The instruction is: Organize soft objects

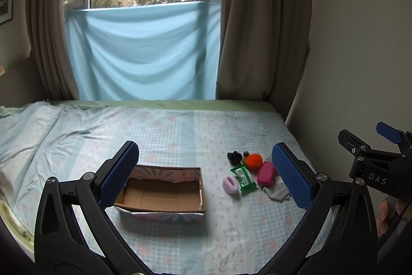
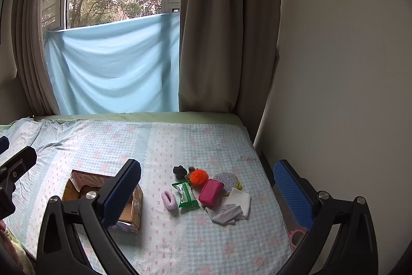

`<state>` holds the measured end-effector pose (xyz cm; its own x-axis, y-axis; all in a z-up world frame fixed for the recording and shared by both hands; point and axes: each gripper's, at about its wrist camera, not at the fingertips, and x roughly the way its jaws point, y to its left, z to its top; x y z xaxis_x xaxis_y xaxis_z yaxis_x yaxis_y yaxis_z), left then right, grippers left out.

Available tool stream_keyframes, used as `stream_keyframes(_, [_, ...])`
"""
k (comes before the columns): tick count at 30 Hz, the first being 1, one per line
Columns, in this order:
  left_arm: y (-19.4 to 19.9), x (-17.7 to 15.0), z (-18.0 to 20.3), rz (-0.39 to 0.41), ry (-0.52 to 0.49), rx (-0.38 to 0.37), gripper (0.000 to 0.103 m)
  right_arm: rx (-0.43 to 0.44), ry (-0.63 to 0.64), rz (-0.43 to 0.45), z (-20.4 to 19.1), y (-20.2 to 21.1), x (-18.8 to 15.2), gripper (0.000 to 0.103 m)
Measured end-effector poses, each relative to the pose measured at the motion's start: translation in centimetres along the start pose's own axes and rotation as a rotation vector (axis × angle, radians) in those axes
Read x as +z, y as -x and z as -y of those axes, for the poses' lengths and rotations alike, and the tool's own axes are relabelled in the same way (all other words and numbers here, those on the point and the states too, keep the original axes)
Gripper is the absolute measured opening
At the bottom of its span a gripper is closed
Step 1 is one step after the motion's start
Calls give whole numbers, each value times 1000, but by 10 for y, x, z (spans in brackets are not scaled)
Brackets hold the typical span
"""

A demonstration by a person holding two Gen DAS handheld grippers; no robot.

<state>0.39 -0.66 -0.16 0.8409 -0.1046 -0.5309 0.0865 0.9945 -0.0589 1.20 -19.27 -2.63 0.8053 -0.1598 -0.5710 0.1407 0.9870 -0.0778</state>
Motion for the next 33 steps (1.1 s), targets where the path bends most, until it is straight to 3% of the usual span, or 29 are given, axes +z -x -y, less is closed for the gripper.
stream_keyframes(6, [-22,4,-6,-58,-15,-20,102,-5,-31,-25,2,-10,2,103])
stream_keyframes(13, [-97,-11,6,-190,34,-78,102,-21,-78,-96,31,-62,-6,103])
stream_keyframes(17, [-152,-37,28,-296,87,-80,102,-13,-89,-170,63,-116,-19,103])
stream_keyframes(23, [-234,-88,70,-417,89,-38,101,8,-96,-292,106,-219,-50,103])
stream_keyframes(33, [-362,-175,97,-569,82,2,94,100,-150,-530,97,-366,-115,103])
